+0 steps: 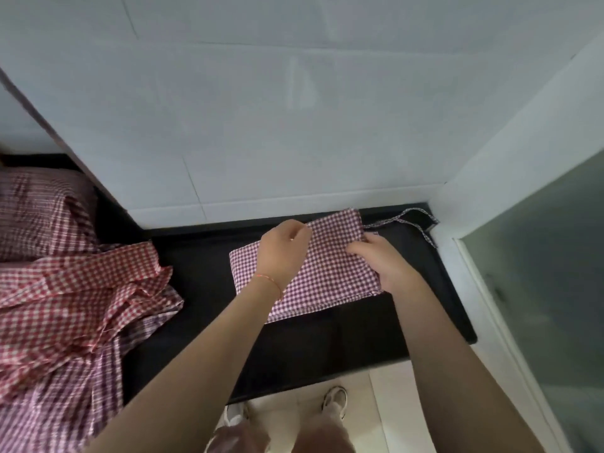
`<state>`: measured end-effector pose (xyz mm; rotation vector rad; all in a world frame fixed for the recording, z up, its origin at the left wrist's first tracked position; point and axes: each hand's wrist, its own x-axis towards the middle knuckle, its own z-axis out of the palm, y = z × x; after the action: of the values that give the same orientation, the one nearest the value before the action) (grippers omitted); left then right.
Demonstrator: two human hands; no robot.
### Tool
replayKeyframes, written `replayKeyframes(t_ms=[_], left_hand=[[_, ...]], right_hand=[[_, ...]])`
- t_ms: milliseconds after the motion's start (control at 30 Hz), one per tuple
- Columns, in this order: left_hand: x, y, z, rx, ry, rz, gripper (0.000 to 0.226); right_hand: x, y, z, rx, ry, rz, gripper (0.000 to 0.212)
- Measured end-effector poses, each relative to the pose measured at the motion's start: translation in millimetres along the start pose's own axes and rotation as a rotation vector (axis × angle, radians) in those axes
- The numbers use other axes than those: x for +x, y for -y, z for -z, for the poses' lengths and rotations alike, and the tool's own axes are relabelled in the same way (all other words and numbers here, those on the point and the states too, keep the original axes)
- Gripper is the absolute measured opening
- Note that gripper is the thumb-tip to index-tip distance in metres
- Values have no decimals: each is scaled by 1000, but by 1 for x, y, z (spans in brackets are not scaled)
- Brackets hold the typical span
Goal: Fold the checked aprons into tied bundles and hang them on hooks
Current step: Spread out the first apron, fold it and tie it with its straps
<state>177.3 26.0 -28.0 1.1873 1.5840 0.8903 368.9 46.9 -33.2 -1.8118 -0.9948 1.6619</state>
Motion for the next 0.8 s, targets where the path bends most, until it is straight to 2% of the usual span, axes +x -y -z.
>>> replayKeyframes(t_ms=[67, 200, 267, 467, 600, 733, 800], left_hand=[[4, 9, -20, 159, -12, -67, 27], [20, 31, -69, 598, 114, -130, 64], [26, 41, -90, 735, 148, -123, 71], [32, 64, -134, 881, 133, -70, 74], [33, 79, -145, 937, 74, -8, 69], [34, 94, -144, 962, -30, 118, 64], [36, 102, -136, 950, -67, 186, 65]], right_hand=[[12, -6, 31, -73, -127, -18, 17], [45, -23, 79, -295, -261, -47, 21], [63, -34, 93, -369, -274, -60, 23], [101, -56, 111, -526, -210, -50, 30], [99, -51, 114, -387, -186, 55, 28], [90, -35, 121, 60, -17, 94, 18], [98, -38, 119, 33, -21, 72, 21]])
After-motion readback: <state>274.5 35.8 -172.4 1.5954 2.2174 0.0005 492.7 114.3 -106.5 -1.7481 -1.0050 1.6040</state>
